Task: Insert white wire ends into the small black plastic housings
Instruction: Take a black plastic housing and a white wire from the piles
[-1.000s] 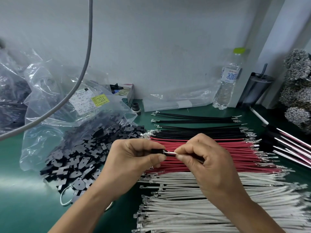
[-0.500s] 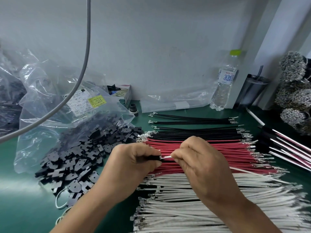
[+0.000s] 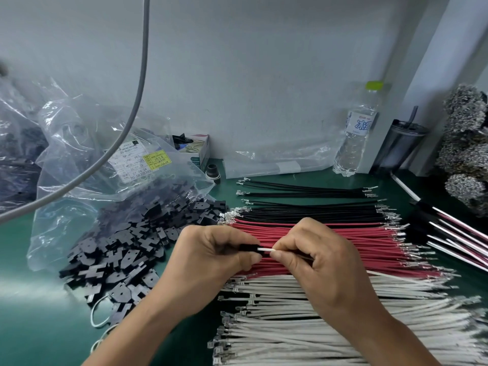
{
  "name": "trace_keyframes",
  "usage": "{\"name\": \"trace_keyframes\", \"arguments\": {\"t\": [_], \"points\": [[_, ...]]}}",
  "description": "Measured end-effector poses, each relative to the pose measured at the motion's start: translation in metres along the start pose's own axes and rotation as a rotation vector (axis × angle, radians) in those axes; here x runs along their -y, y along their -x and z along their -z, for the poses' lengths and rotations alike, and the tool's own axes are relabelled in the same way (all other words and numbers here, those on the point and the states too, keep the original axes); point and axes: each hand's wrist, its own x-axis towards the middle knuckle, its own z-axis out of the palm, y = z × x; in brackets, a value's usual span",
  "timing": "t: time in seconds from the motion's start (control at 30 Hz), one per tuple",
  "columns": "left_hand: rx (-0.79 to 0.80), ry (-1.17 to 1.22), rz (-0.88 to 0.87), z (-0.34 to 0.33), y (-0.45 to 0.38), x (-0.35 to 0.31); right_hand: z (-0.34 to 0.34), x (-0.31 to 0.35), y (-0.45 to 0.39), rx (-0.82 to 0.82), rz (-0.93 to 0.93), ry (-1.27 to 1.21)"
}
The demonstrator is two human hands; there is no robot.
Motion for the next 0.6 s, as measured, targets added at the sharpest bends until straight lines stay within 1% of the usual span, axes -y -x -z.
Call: {"name": "trace_keyframes", "arguments": {"t": [0.13,0.3,0.33,0.4,0.53,0.57,0.6], "points": [[0.039,-0.019,0.012,-0.001,0.001,0.002,-0.006,0.002,0.002,-0.012,0.035,0.017],[0.048,-0.021,-0.036,-0.001,-0.001,0.001,-0.004,0.001,-0.001,-0.044,0.078,0.031],[0.037,0.001,-0.047,0.000,-0.001,0.000,-0.002,0.000,-0.002,-0.059,0.086,0.038],[-0.009,0.060,-0.086,0.002,-0.003,-0.002,0.004,0.001,-0.007,-0.083,0.119,0.155],[-0.134,0.179,-0.088,0.013,-0.006,-0.005,0.011,-0.004,-0.004,0.013,0.033,0.313],[-0.156,0.158,-0.086,0.017,-0.008,-0.004,0.015,-0.006,-0.003,-0.002,0.033,0.341],[-0.184,0.078,-0.091,0.021,-0.010,-0.001,0.019,-0.006,-0.003,-0.063,0.064,0.372]]}}
